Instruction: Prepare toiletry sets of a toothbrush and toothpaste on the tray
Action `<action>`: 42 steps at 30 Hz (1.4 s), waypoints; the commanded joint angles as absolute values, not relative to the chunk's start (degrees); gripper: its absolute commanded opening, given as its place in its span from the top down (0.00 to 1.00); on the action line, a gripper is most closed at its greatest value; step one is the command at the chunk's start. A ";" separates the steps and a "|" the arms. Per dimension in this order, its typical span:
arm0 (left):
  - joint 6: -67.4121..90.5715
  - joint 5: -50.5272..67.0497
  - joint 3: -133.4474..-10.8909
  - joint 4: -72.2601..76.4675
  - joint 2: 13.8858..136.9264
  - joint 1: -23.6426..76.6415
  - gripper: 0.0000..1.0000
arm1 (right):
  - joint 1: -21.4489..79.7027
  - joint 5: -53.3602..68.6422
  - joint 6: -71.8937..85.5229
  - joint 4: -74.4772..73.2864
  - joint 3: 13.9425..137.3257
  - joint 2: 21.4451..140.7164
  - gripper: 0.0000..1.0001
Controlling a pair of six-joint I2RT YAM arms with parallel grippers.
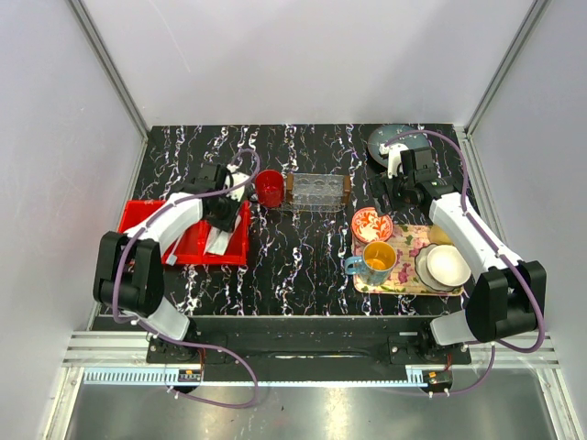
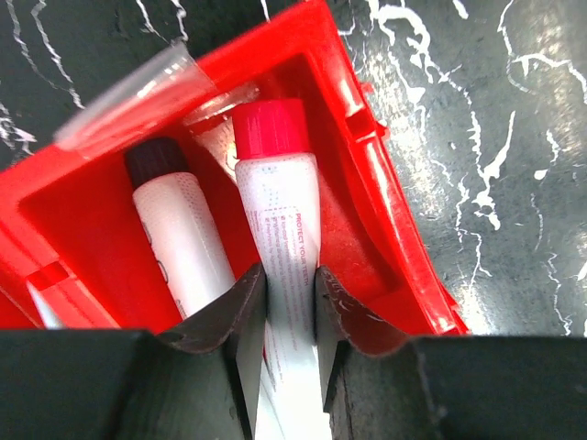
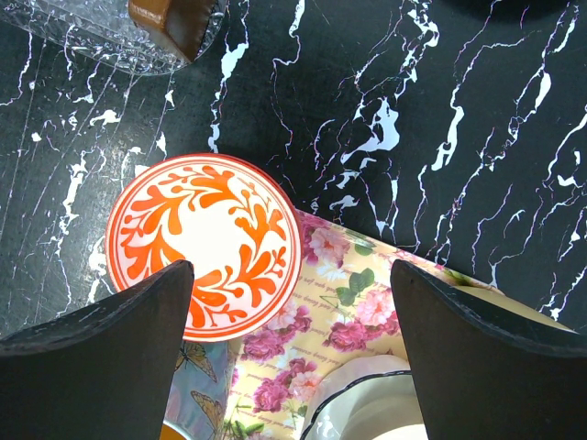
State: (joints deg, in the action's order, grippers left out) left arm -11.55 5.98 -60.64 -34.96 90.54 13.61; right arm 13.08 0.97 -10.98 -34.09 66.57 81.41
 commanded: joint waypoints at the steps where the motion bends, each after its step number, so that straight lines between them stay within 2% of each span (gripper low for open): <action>1: -9.67 3.96 -65.83 -37.17 86.57 13.62 1.00 | 13.45 0.44 -11.87 -32.17 66.71 80.95 0.07; 8: -8.79 6.67 -66.71 -38.41 83.94 13.54 1.00 | 13.45 1.05 -11.78 -32.17 66.71 80.77 0.07; 15: -9.31 14.67 -65.83 -36.48 79.11 13.54 1.00 | 13.53 5.18 -11.16 -32.87 67.41 79.72 0.07; 24: -6.16 24.69 -64.86 -26.13 70.24 13.54 1.00 | 14.68 27.05 -10.99 -32.52 72.07 73.40 0.07; 28: -0.54 28.38 -64.78 -19.44 68.12 13.54 1.00 | 15.73 35.49 -7.83 -27.09 74.26 72.60 0.06; 34: 11.41 29.62 -67.05 -8.01 67.23 13.54 1.00 | 20.74 35.07 -2.64 -17.07 77.60 73.74 0.06; 42: 23.19 23.47 -71.45 -0.26 68.29 13.62 1.00 | 26.36 32.53 5.88 -13.01 86.48 81.02 0.07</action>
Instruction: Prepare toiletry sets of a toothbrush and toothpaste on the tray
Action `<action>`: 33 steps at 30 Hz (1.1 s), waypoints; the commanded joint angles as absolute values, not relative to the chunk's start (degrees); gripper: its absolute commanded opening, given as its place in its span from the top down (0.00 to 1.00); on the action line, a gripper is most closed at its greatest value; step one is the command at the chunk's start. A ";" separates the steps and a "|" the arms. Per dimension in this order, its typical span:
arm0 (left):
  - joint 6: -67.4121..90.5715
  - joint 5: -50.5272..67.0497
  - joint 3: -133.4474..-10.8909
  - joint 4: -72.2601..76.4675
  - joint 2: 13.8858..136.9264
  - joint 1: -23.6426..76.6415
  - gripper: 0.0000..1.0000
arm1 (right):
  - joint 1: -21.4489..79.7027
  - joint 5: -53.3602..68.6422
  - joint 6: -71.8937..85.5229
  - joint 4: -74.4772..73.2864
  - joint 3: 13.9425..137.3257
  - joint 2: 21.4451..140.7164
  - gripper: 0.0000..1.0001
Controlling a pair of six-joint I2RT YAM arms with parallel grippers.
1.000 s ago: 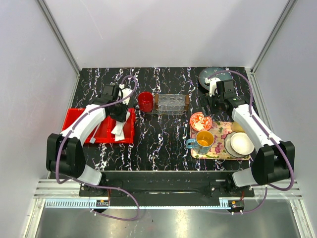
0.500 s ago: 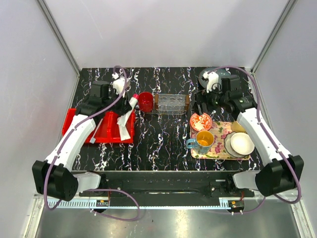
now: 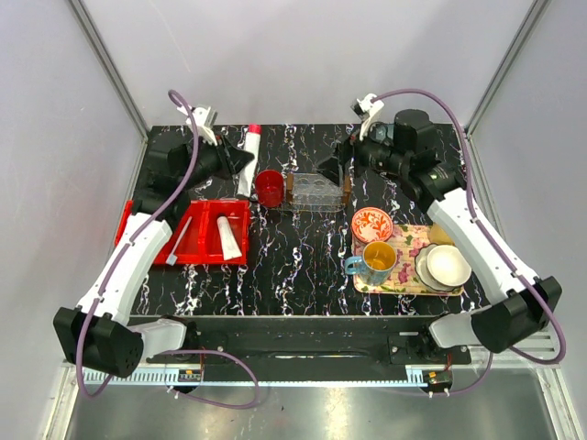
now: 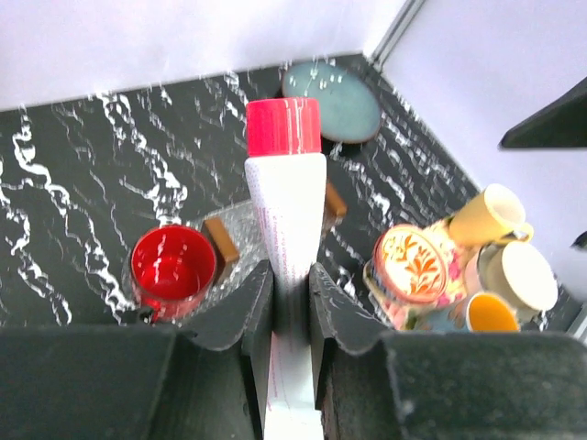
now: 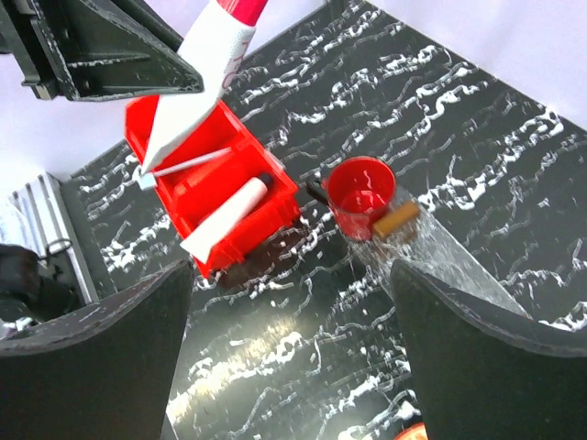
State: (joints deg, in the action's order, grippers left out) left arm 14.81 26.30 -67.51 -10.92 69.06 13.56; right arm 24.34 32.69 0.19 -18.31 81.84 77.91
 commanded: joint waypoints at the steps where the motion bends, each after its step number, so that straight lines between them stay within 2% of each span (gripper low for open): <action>1: 24.25 22.77 -71.46 1.65 68.29 13.62 1.00 | 27.50 32.35 6.93 -12.83 88.05 81.73 0.07; 8: 31.90 22.50 -71.98 6.23 70.05 13.62 1.00 | 33.82 29.53 9.49 -13.09 96.58 90.16 0.09; 24: 33.31 20.92 -70.23 7.56 68.73 13.62 1.00 | 42.10 24.26 7.74 -17.49 107.84 101.51 0.13; 31: 33.66 21.88 -69.00 8.61 67.94 13.62 1.00 | 43.77 20.13 5.28 -19.07 111.18 105.11 0.22; 33: 33.92 22.24 -68.64 8.70 67.68 13.62 1.00 | 43.86 19.60 4.57 -19.42 111.53 105.47 0.30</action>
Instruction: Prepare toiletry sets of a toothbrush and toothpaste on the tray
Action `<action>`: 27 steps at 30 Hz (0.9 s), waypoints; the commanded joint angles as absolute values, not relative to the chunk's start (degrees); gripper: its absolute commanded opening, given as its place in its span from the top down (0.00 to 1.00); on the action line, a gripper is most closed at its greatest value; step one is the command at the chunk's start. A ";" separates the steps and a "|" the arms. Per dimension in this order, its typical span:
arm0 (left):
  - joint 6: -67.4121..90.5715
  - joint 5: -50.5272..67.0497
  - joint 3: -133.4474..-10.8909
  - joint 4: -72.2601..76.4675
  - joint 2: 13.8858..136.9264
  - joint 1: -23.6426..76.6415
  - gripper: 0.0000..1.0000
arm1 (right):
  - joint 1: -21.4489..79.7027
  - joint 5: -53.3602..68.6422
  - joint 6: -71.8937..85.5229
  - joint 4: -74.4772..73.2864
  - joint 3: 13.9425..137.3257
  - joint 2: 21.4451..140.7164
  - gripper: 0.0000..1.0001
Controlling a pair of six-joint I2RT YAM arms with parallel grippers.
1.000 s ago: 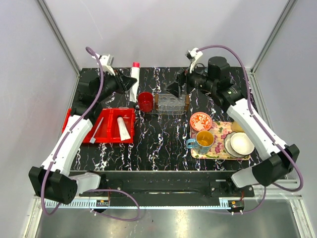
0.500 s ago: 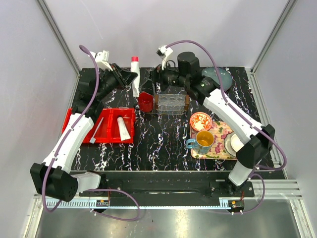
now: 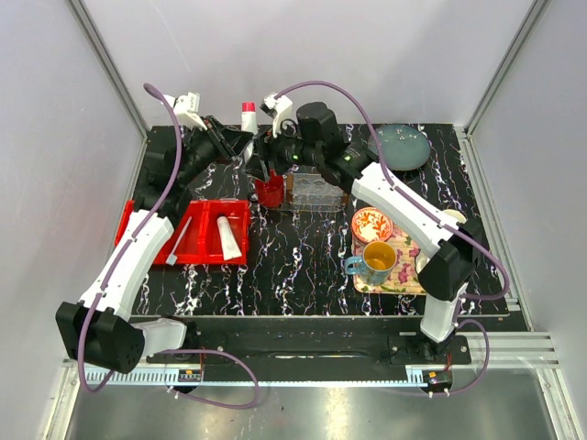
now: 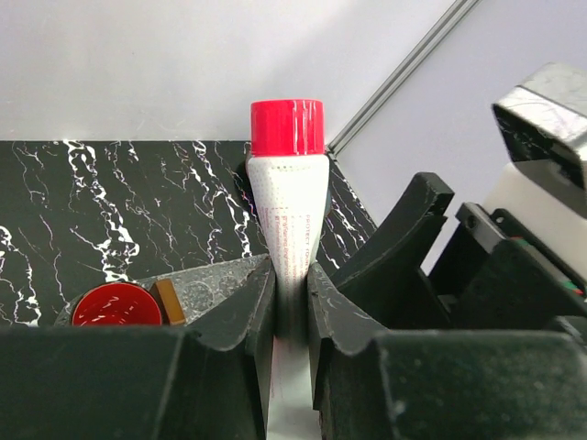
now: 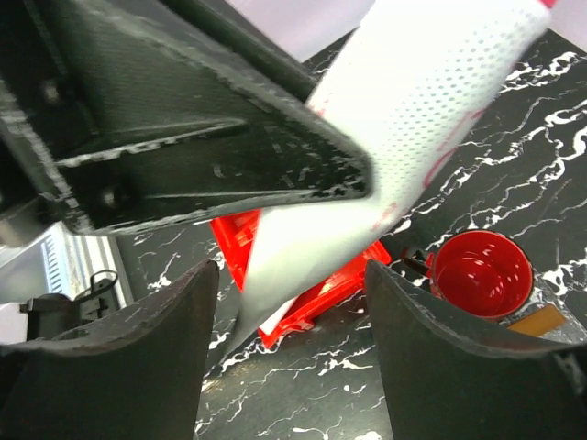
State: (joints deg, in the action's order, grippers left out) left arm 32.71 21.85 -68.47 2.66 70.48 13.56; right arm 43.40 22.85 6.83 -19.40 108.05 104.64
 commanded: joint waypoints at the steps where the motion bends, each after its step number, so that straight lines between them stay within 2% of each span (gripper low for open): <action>1: 33.93 22.41 -68.56 8.96 67.59 13.62 1.00 | 43.86 19.43 4.48 -19.42 111.53 105.64 0.34; 10: 33.23 24.34 -67.06 9.67 67.15 13.62 0.99 | 43.86 19.16 1.67 -20.04 109.51 103.10 0.84; 12: 31.74 25.04 -66.88 9.58 66.97 13.62 0.94 | 43.86 17.93 0.71 -20.65 108.81 102.31 0.92; 13: 30.95 25.40 -67.06 9.15 66.80 13.62 0.91 | 43.86 17.58 0.27 -21.00 108.63 101.43 1.00; 19: 23.04 27.86 -68.64 5.19 66.01 13.54 0.63 | 43.86 15.73 -4.04 -24.34 107.05 98.62 1.00; 20: 21.90 28.12 -68.99 4.23 65.92 13.54 0.54 | 43.86 15.65 -4.56 -25.56 106.79 98.35 1.00; 23: 17.50 28.30 -70.31 1.06 65.31 13.45 0.40 | 43.86 15.99 -6.58 -28.20 106.61 97.56 1.00; 24: 14.79 27.87 -70.75 -1.21 65.13 13.45 0.26 | 43.86 16.17 -6.94 -29.00 106.70 97.56 1.00; 27: 9.26 26.90 -73.12 -6.04 64.34 13.10 0.11 | 43.86 16.87 -7.82 -31.46 106.70 97.03 1.00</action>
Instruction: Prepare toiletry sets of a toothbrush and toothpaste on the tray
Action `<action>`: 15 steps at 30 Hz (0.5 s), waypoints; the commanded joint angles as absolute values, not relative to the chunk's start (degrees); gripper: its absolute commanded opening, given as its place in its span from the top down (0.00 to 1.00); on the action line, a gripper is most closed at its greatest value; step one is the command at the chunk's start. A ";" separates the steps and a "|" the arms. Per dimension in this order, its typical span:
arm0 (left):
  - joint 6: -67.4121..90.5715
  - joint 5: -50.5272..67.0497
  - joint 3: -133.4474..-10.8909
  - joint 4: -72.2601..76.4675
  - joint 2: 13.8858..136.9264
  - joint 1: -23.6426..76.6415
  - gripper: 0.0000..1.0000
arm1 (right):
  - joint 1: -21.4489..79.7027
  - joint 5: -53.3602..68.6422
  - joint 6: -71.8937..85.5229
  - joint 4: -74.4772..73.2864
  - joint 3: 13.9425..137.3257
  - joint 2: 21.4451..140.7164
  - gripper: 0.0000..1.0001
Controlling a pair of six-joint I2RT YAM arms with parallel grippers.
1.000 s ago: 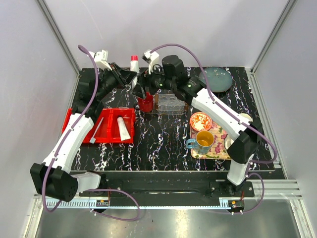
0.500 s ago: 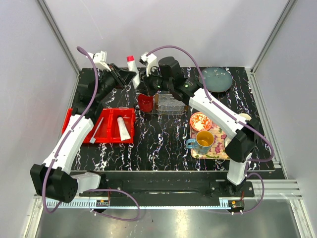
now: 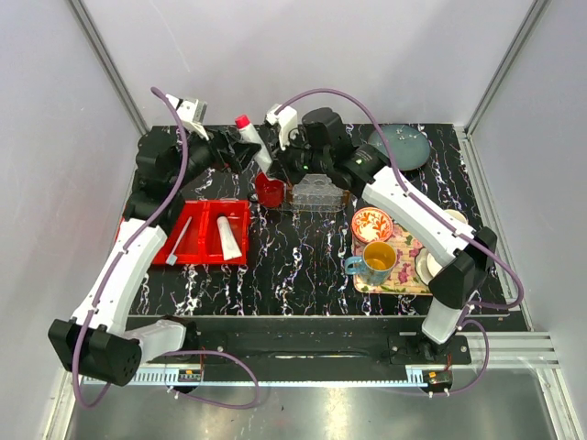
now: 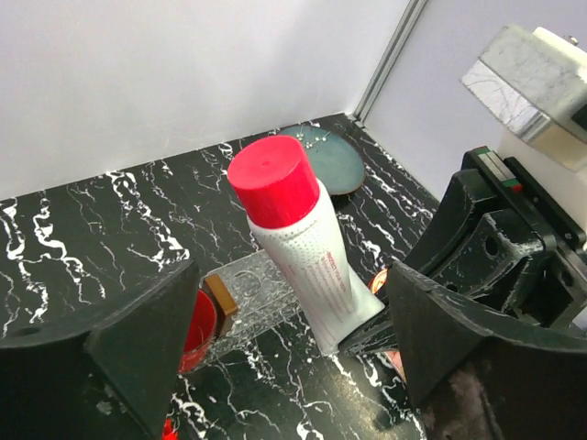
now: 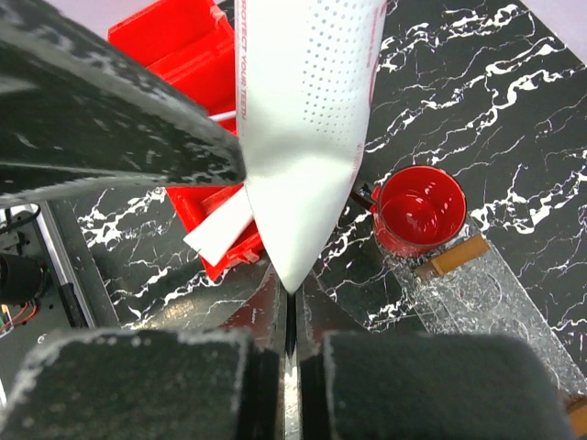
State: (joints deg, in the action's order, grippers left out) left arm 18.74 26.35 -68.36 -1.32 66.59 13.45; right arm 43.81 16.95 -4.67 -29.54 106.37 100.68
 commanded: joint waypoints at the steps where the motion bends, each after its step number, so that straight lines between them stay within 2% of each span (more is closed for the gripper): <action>1: 7.92 26.55 -73.56 -7.02 64.07 12.92 0.10 | 43.68 17.48 -8.08 -32.86 106.70 97.03 1.00; 8: -8.92 23.73 -77.43 -16.51 60.74 12.22 0.07 | 43.33 19.42 -11.50 -41.03 109.06 97.56 1.00; 15: -28.46 31.02 -86.03 -32.77 59.94 12.48 0.06 | 42.36 23.02 -15.64 -52.29 113.64 98.70 1.00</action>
State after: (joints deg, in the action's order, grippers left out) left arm -13.47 26.39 -80.34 -23.22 61.19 12.43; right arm 43.09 19.57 -11.97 -47.68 108.86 100.36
